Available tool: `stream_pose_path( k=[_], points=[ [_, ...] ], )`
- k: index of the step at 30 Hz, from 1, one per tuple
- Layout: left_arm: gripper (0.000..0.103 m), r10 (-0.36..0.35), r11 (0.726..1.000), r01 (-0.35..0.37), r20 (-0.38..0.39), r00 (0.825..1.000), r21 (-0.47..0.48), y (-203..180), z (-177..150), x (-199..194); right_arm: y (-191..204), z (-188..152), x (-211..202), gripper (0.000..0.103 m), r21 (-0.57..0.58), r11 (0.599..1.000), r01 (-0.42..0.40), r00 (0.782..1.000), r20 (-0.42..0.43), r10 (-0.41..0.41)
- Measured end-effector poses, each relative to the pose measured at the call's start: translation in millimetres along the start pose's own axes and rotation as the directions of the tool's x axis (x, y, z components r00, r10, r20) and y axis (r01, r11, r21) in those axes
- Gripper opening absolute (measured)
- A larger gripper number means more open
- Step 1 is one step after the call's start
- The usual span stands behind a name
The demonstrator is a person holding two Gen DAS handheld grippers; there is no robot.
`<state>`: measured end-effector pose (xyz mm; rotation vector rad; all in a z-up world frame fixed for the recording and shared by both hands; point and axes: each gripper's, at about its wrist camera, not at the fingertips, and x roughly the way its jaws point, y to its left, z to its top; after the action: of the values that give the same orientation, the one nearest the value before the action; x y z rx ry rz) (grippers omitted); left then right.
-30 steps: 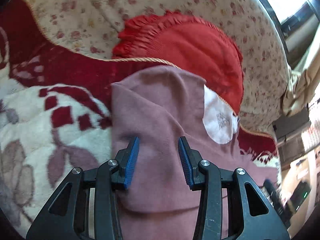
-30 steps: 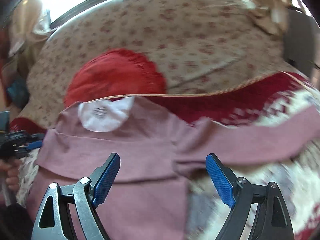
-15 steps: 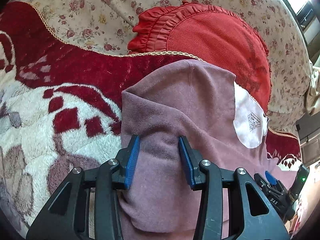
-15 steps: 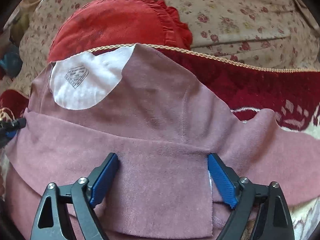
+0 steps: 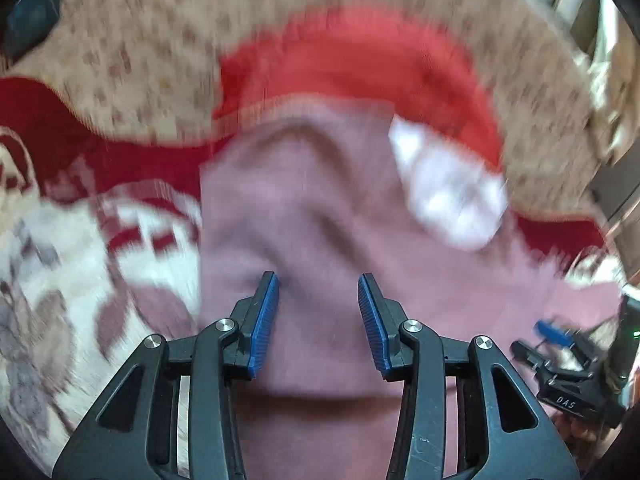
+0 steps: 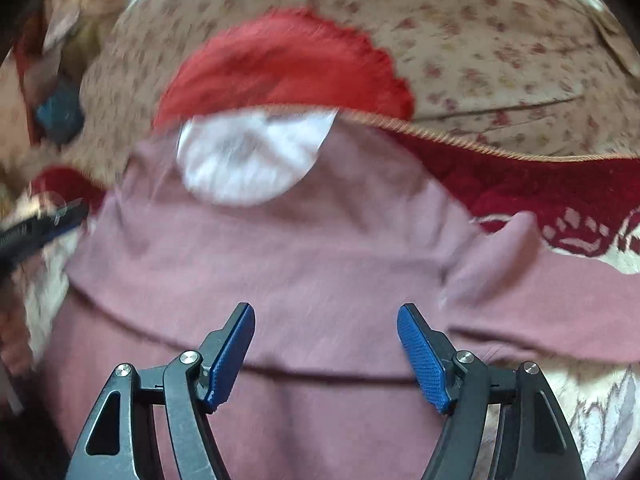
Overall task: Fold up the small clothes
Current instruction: 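Move the right tool over to the other pink sleeve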
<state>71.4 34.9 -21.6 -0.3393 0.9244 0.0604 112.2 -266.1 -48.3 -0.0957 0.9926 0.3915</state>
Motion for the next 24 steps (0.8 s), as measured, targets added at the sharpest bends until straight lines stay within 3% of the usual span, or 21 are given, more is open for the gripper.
stream_pose_path(
  k=[2, 3, 6, 7, 9, 11, 13, 15, 17, 19, 21, 24],
  points=[
    [0.046, 0.035, 0.998, -0.036, 0.018, 0.999, 0.047, -8, -1, 0, 5, -5, 2, 0.074, -0.047, 0.998, 0.029, 0.999, 0.030, -0.027],
    [0.054, 0.034, 0.997, -0.035, 0.017, 0.999, 0.064, -11, -1, 0, 4, -6, 2, 0.074, -0.047, 0.999, 0.025, 0.999, 0.027, -0.024],
    [0.061, 0.009, 0.998, -0.010, 0.019, 1.000, 0.064, -13, -3, -1, -5, -5, -5, 0.074, 0.001, 1.000, -0.025, 0.999, 0.029, 0.025],
    [0.061, -0.002, 0.999, 0.001, 0.022, 1.000, 0.052, -11, -2, -2, -13, -3, -17, 0.074, 0.020, 0.999, -0.038, 0.997, 0.065, 0.037],
    [0.061, -0.036, 0.999, 0.036, 0.024, 0.999, 0.013, -7, 1, -4, -27, -1, -40, 0.073, 0.051, 0.999, 0.010, 0.988, 0.151, -0.018],
    [0.061, -0.093, 0.995, 0.094, 0.028, 0.995, -0.033, -7, 1, -6, -58, -7, -73, 0.073, 0.134, 0.980, 0.145, 0.951, 0.253, -0.175],
    [0.061, -0.138, 0.988, 0.139, 0.034, 0.990, -0.059, -9, 2, -8, -102, -21, -105, 0.073, 0.265, 0.926, 0.271, 0.889, 0.300, -0.346],
    [0.061, -0.168, 0.984, 0.170, 0.044, 0.985, -0.061, -12, 1, -10, -141, -35, -127, 0.073, 0.376, 0.876, 0.303, 0.851, 0.308, -0.426],
    [0.061, -0.201, 0.978, 0.203, 0.050, 0.978, -0.043, -19, 0, -13, -190, -57, -153, 0.073, 0.499, 0.801, 0.331, 0.790, 0.318, -0.525],
    [0.061, -0.223, 0.974, 0.224, 0.052, 0.973, -0.024, -25, -1, -14, -235, -77, -173, 0.070, 0.584, 0.742, 0.330, 0.747, 0.320, -0.583],
    [0.061, -0.248, 0.969, 0.248, 0.035, 0.968, -0.013, -32, -3, -13, -266, -87, -181, 0.058, 0.621, 0.722, 0.304, 0.743, 0.319, -0.588],
    [0.061, -0.254, 0.967, 0.254, 0.008, 0.967, -0.002, -38, -6, -7, -303, -107, -184, 0.047, 0.670, 0.687, 0.283, 0.756, 0.285, -0.590]
  ],
)
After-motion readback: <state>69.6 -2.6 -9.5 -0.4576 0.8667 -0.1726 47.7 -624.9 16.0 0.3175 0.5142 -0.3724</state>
